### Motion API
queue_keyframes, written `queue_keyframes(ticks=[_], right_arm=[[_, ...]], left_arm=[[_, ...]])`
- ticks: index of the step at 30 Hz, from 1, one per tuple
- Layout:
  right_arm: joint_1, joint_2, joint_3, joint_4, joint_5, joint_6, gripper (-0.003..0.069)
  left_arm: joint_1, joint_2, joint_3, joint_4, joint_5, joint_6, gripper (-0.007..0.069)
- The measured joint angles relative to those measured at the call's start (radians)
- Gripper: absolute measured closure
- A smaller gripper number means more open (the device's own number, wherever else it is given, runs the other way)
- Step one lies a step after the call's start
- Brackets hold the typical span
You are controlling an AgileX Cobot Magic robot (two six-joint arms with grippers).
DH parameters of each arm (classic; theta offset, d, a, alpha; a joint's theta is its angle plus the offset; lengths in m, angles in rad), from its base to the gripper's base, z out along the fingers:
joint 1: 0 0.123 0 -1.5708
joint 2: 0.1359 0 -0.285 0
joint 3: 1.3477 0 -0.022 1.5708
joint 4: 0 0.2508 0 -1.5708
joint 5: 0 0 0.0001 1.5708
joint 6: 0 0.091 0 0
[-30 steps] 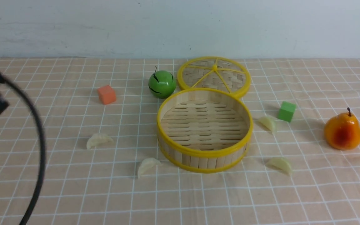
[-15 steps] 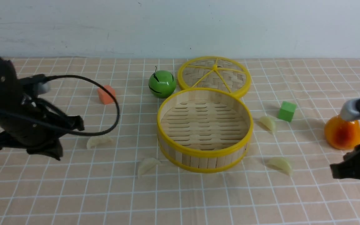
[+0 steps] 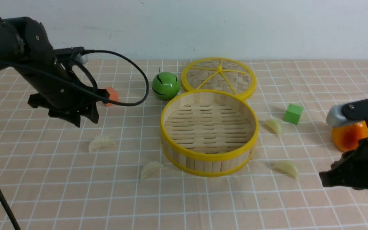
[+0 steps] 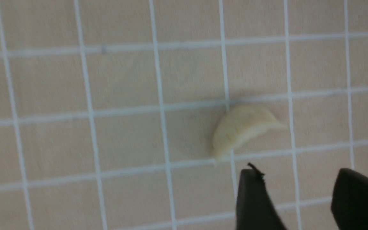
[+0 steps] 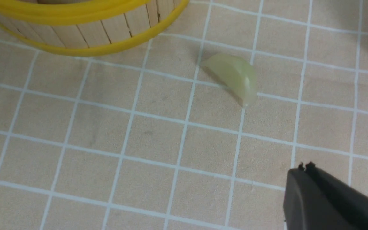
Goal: Put the dumplings into the steamer on the table with the brown tablecloth.
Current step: 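Reach for and grasp a dumpling on the table with the left gripper, then place the dumpling into the bamboo steamer basket with the left gripper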
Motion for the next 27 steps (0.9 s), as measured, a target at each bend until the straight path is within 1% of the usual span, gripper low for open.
queue_keyframes(ticks=[2, 3, 4, 6, 7, 9, 10, 12, 13, 14, 17, 18, 19, 20, 21, 23, 25, 27], right_arm=[[0.000, 0.000, 0.000, 0.027, 0.000, -0.021, 0.0664], [0.000, 0.000, 0.000, 0.030, 0.000, -0.023, 0.0664], [0.000, 0.000, 0.000, 0.047, 0.000, -0.037, 0.0662], [0.000, 0.000, 0.000, 0.064, 0.000, -0.049, 0.0661], [0.000, 0.000, 0.000, 0.076, 0.000, -0.056, 0.0659], [0.000, 0.000, 0.000, 0.090, 0.000, -0.060, 0.0659], [0.000, 0.000, 0.000, 0.090, 0.000, -0.062, 0.0658], [0.000, 0.000, 0.000, 0.101, 0.000, -0.063, 0.0658], [0.000, 0.000, 0.000, 0.109, 0.000, -0.063, 0.0656], [0.000, 0.000, 0.000, 0.113, 0.000, -0.063, 0.0655], [0.000, -0.001, 0.000, 0.123, -0.001, -0.065, 0.0654], [0.000, -0.001, 0.000, 0.123, -0.001, -0.065, 0.0654], [0.000, -0.001, 0.000, 0.124, -0.004, -0.065, 0.0652], [0.000, -0.001, 0.000, 0.125, -0.008, -0.065, 0.0652], [0.000, -0.001, 0.000, 0.125, -0.010, -0.065, 0.0652], [0.000, -0.001, 0.000, 0.125, -0.034, -0.065, 0.0650], [0.000, -0.001, 0.000, 0.126, -0.057, -0.065, 0.0648], [0.000, -0.001, 0.000, 0.129, -0.079, -0.065, 0.0648]], left_arm=[[0.000, 0.032, -0.001, 0.002, -0.045, 0.105, 0.0151], [0.000, 0.032, -0.001, 0.002, -0.047, 0.117, 0.0146], [0.000, 0.061, -0.001, -0.003, -0.054, 0.217, 0.0118], [0.000, 0.089, -0.001, -0.013, -0.054, 0.304, 0.0105], [0.000, 0.117, -0.001, -0.029, -0.053, 0.385, 0.0102], [0.000, 0.155, -0.001, -0.061, -0.059, 0.474, 0.0111], [0.000, 0.179, -0.001, -0.078, -0.066, 0.513, 0.0133], [0.000, 0.194, -0.001, -0.085, -0.072, 0.529, 0.0155], [0.000, 0.210, -0.005, -0.088, -0.086, 0.539, 0.0209], [0.000, 0.215, -0.007, -0.094, -0.089, 0.539, 0.0243], [0.002, 0.217, -0.010, -0.089, -0.108, 0.486, 0.0407], [0.002, 0.217, -0.010, -0.089, -0.109, 0.486, 0.0417], [0.003, 0.216, -0.015, -0.102, -0.108, 0.422, 0.0438], [0.003, 0.215, -0.020, -0.126, -0.099, 0.366, 0.0431], [0.003, 0.214, -0.023, -0.136, -0.094, 0.347, 0.0429], [-0.007, 0.193, -0.048, -0.189, -0.071, 0.250, 0.0429], [-0.030, 0.155, -0.084, -0.230, -0.074, 0.194, 0.0429], [-0.071, 0.119, -0.122, -0.262, -0.083, 0.170, 0.0429]])
